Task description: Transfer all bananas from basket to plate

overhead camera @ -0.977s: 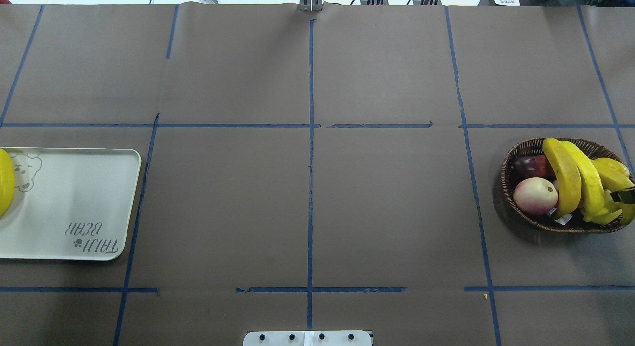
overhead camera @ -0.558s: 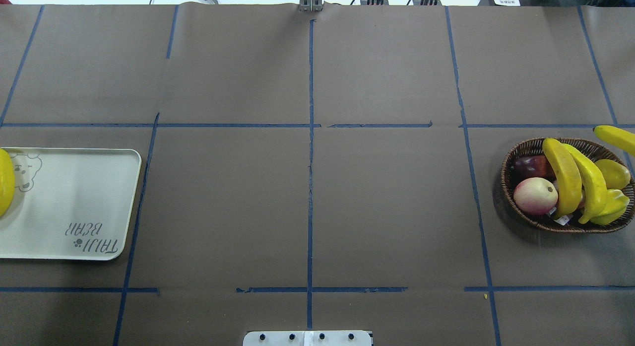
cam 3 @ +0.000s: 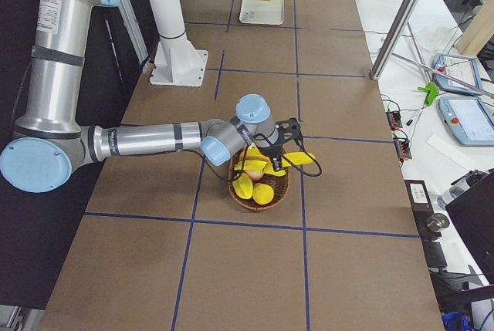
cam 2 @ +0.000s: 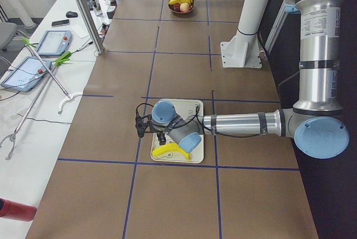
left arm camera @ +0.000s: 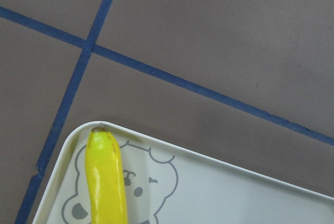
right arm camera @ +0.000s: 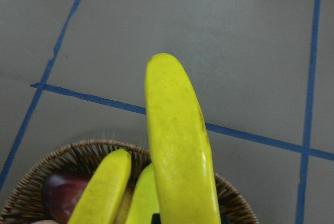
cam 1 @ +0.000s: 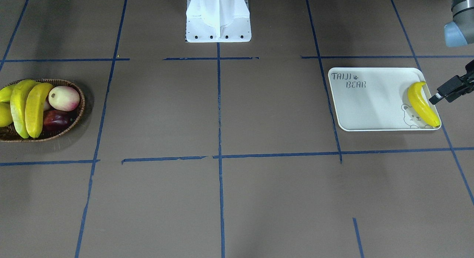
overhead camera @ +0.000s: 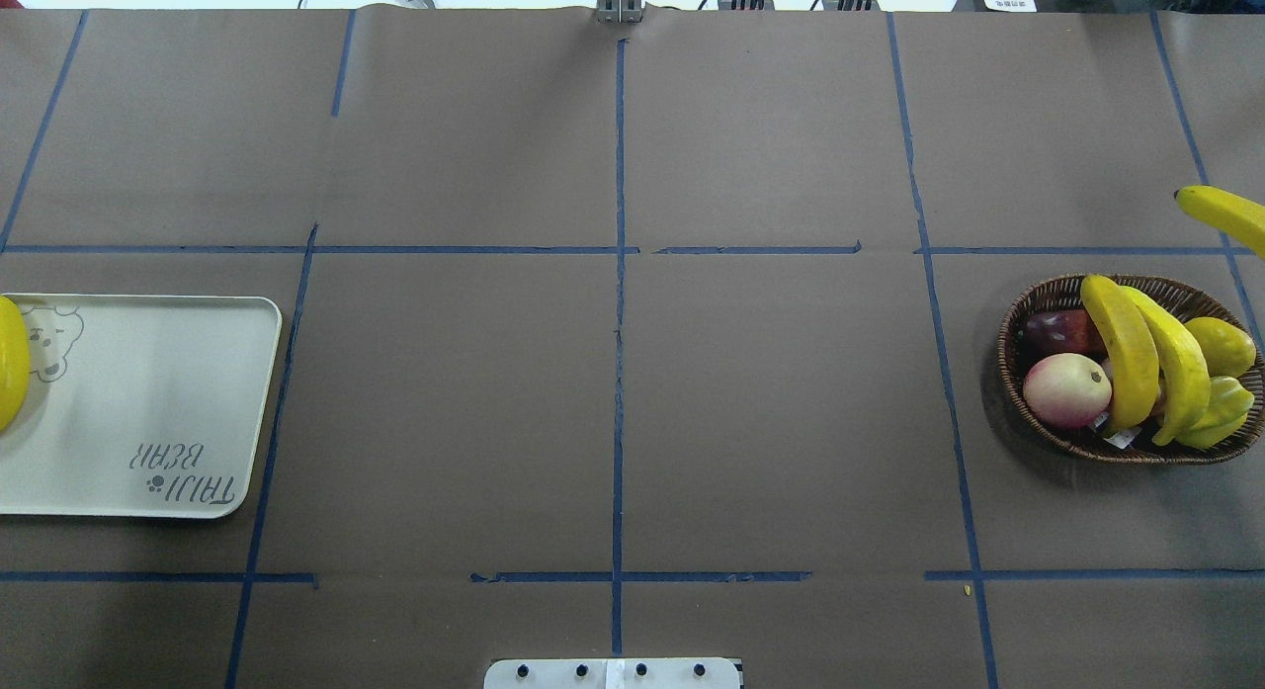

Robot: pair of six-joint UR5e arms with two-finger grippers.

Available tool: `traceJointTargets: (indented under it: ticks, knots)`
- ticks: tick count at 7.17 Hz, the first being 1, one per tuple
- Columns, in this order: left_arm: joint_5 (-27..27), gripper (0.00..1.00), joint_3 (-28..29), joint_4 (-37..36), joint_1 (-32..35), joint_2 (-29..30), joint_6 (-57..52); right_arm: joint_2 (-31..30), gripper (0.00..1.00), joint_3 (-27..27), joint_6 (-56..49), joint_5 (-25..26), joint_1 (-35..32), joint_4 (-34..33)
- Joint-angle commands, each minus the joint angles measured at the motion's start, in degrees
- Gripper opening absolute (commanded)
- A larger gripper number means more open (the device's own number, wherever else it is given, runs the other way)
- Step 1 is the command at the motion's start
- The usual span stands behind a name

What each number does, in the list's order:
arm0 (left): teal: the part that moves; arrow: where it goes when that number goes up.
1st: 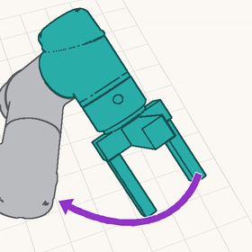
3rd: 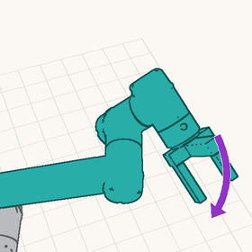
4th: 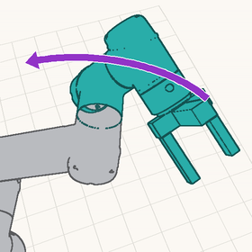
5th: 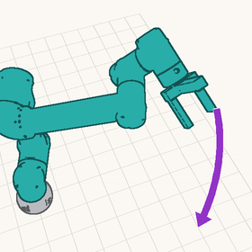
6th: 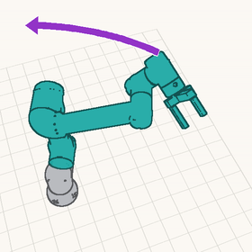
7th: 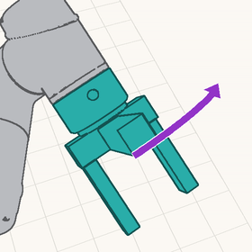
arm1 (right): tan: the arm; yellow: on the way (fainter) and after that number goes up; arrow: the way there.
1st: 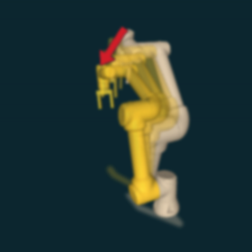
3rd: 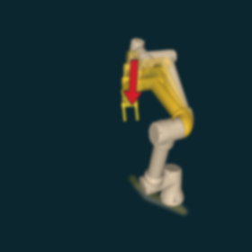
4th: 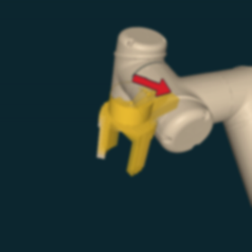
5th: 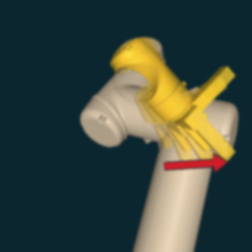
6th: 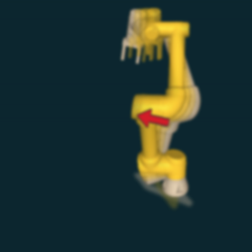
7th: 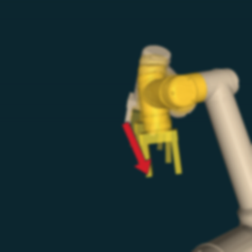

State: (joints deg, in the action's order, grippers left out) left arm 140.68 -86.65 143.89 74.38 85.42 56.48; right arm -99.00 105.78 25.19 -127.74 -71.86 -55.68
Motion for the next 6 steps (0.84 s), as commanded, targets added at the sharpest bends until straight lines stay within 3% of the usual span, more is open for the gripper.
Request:
traceJointTargets:
  ticks: [1, 3, 4, 6]
  knots:
    - [0.38, 1.0, -0.09, 7.71, -2.64, 4.45, 1.25, 7.91, 0.0, -0.48, 11.2, -3.38, 5.21, 0.22]
    - [0.03, 0.99, -0.88, 8.51, -6.77, 11.57, 15.32, 15.74, 0.0, -0.14, 21.95, -2.96, 13.03, 0.49]
    - [-0.06, 0.99, -2.02, 8.52, -8.36, 15.62, 25.33, 16.99, 0.0, -0.05, 27.22, -2.52, 15.33, 5.01]
    - [-0.23, 0.99, -3.78, 8.34, -15.55, 23.53, 45.37, 19.09, 0.0, -0.39, 40.49, 3.07, 21.99, 18.1]
